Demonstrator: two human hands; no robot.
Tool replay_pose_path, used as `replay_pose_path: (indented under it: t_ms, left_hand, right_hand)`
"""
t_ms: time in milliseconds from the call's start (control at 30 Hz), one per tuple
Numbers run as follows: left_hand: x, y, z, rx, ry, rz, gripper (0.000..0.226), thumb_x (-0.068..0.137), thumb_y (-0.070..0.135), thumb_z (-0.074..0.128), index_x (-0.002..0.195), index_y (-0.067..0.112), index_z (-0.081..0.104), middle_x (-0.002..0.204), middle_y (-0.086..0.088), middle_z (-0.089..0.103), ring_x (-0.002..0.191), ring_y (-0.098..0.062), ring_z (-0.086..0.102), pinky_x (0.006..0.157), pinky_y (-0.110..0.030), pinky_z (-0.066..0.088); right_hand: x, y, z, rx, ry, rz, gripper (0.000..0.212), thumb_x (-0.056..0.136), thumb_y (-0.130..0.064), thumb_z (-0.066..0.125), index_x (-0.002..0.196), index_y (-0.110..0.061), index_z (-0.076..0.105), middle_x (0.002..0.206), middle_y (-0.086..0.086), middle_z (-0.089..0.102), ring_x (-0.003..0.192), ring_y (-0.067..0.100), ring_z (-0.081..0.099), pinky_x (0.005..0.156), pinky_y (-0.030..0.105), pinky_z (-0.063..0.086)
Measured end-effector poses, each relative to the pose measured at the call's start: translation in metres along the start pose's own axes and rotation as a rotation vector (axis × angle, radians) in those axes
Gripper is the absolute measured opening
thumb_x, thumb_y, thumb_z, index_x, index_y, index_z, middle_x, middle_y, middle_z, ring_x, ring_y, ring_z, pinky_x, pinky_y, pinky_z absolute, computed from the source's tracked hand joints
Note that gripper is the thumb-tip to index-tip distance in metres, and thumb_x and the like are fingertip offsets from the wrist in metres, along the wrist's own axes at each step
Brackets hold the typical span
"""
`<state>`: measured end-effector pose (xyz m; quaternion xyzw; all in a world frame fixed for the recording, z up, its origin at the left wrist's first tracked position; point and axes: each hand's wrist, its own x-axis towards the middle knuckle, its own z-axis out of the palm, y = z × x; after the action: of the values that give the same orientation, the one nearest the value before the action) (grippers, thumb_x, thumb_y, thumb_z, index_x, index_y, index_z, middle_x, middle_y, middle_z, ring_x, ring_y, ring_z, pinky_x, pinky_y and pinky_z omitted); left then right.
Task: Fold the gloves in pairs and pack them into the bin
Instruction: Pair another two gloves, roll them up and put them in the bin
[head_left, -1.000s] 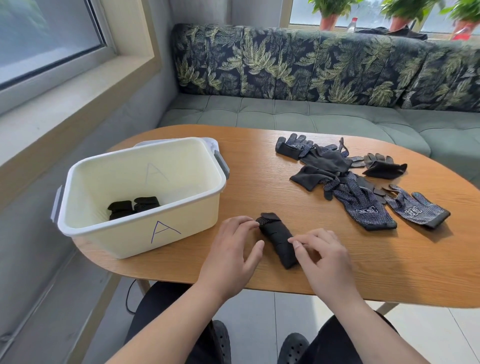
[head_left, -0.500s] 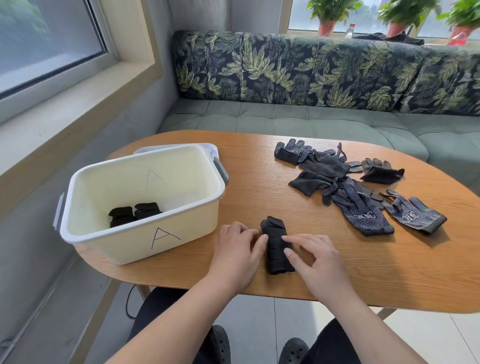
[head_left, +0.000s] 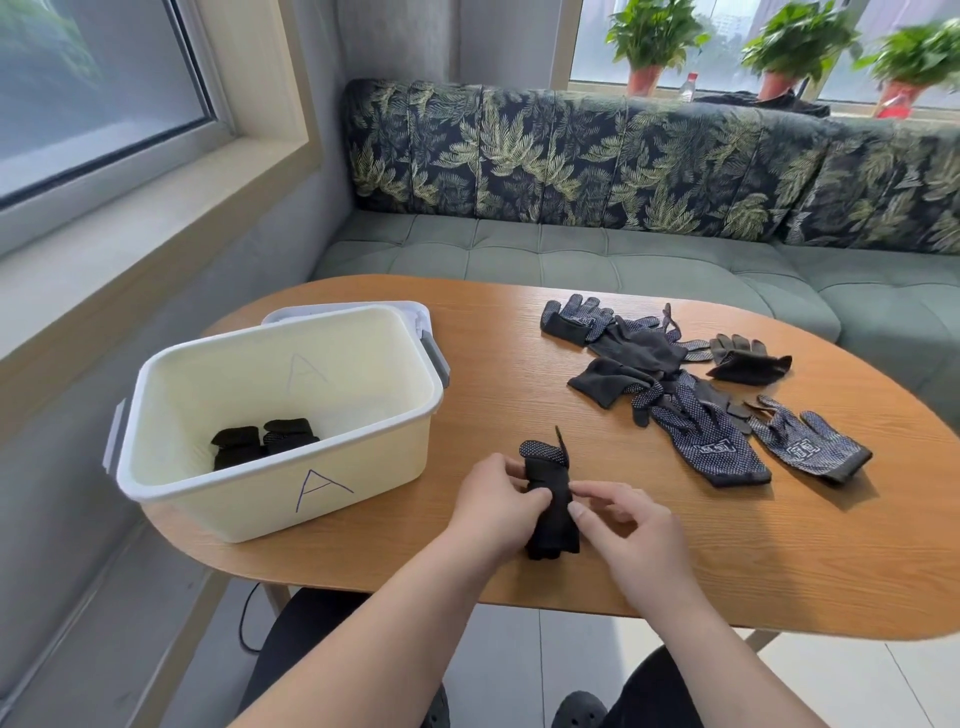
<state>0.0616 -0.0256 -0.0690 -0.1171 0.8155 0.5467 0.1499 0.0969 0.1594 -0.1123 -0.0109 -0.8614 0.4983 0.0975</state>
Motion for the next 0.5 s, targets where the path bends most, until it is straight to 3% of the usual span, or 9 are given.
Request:
replay_pose_path:
  t_ms: [67,133,267,367,433,500]
  left_hand:
    - [-0.003,-0.002,-0.003,-0.304,-0.065,-0.121,0.031,0.092,0.017,0.08,0.117,0.016,0.063,0.112,-0.01,0.074,0.097,-0.025,0.078,0.081,-0.045,0.067]
    - [-0.008,0.0,-0.011,-0.46,-0.108,-0.163,0.031,0.095,0.011,0.079,0.121,0.01,0.061,0.115,-0.016,0.075,0.096,-0.029,0.08,0.078,-0.045,0.068]
    - [-0.024,0.017,-0.032,-0.56,-0.181,-0.118,0.029,0.1,0.01,0.074,0.125,0.01,0.059,0.11,-0.017,0.079,0.092,-0.026,0.081,0.076,-0.039,0.067]
    - [-0.032,0.031,-0.043,-0.542,-0.181,-0.071,0.029,0.101,0.013,0.074,0.125,0.014,0.059,0.107,-0.013,0.08,0.089,-0.023,0.082,0.075,-0.036,0.067]
    - [-0.035,0.04,-0.05,-0.546,-0.159,-0.012,0.03,0.099,0.013,0.076,0.125,0.013,0.06,0.105,-0.015,0.08,0.088,-0.024,0.082,0.074,-0.036,0.067]
    - [-0.038,0.049,-0.057,-0.55,-0.118,0.049,0.03,0.098,0.012,0.078,0.123,0.01,0.061,0.104,-0.016,0.079,0.087,-0.025,0.081,0.074,-0.036,0.066]
  right_hand:
    - [0.003,-0.002,-0.004,0.105,0.027,0.107,0.02,0.093,-0.028,0.081,0.103,-0.046,0.081,0.099,-0.018,0.077,0.094,0.01,0.07,0.087,0.033,0.056]
    - [0.005,-0.006,-0.005,0.143,0.032,0.149,0.014,0.097,-0.032,0.077,0.105,-0.043,0.081,0.099,-0.016,0.078,0.097,0.014,0.07,0.089,0.036,0.057]
    - [0.014,-0.022,-0.006,0.25,-0.03,0.237,0.017,0.104,-0.035,0.066,0.112,-0.032,0.08,0.108,-0.013,0.081,0.112,0.014,0.072,0.097,0.034,0.052]
    - [0.022,-0.047,-0.008,0.417,-0.157,0.325,0.036,0.105,-0.048,0.057,0.122,-0.022,0.076,0.115,0.001,0.081,0.112,0.025,0.075,0.102,0.049,0.056]
    - [0.026,-0.071,-0.01,0.579,-0.242,0.328,0.041,0.106,-0.044,0.055,0.129,-0.016,0.073,0.121,0.012,0.078,0.114,0.033,0.074,0.1,0.053,0.058]
    - [0.031,-0.096,-0.01,0.657,-0.297,0.267,0.037,0.104,-0.033,0.06,0.133,-0.014,0.07,0.124,0.014,0.077,0.117,0.032,0.074,0.097,0.048,0.059]
